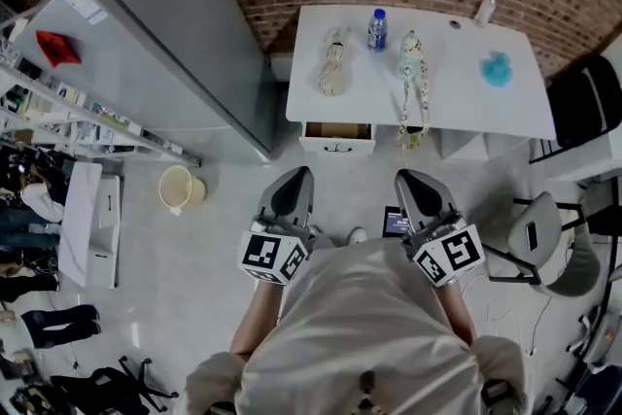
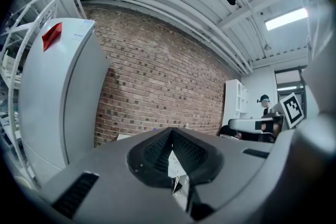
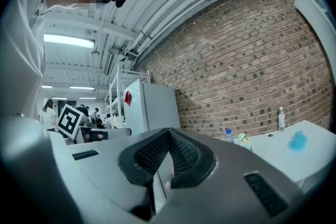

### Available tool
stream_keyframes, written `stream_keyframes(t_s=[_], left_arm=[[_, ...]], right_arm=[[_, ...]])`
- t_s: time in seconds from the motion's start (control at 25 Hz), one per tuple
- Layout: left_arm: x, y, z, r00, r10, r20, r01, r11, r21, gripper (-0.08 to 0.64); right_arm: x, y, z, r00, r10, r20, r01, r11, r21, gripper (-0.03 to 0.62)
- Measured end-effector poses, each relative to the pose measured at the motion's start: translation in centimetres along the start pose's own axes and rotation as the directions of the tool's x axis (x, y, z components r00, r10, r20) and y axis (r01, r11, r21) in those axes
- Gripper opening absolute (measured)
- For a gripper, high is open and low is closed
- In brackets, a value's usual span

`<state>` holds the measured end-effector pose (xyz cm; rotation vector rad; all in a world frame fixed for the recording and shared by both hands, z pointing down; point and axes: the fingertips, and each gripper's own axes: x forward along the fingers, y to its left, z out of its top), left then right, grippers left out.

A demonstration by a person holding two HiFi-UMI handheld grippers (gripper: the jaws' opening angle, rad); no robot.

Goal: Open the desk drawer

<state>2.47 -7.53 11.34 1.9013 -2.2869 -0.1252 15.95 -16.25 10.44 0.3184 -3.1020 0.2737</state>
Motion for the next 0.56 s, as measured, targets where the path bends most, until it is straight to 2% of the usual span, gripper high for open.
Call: stream_keyframes(t_s=[0.28, 0.56], left_arm=[[-0.73, 0.58, 0.15, 0.999, 0.038, 0.023, -0.038, 0.999, -0.010, 0.006], [-0.27, 0.37, -0.17, 0.999, 0.045, 0.021, -0.044, 0.999, -0.007, 0.006]], right_arm=[[0.41, 0.02, 0.02, 1.000, 0.020, -0.010, -0.021, 1.000, -0.005, 0.025], [0.56, -0.45, -0.27, 1.000, 0.029, -0.012, -0.029, 1.000, 0.000, 0.025]])
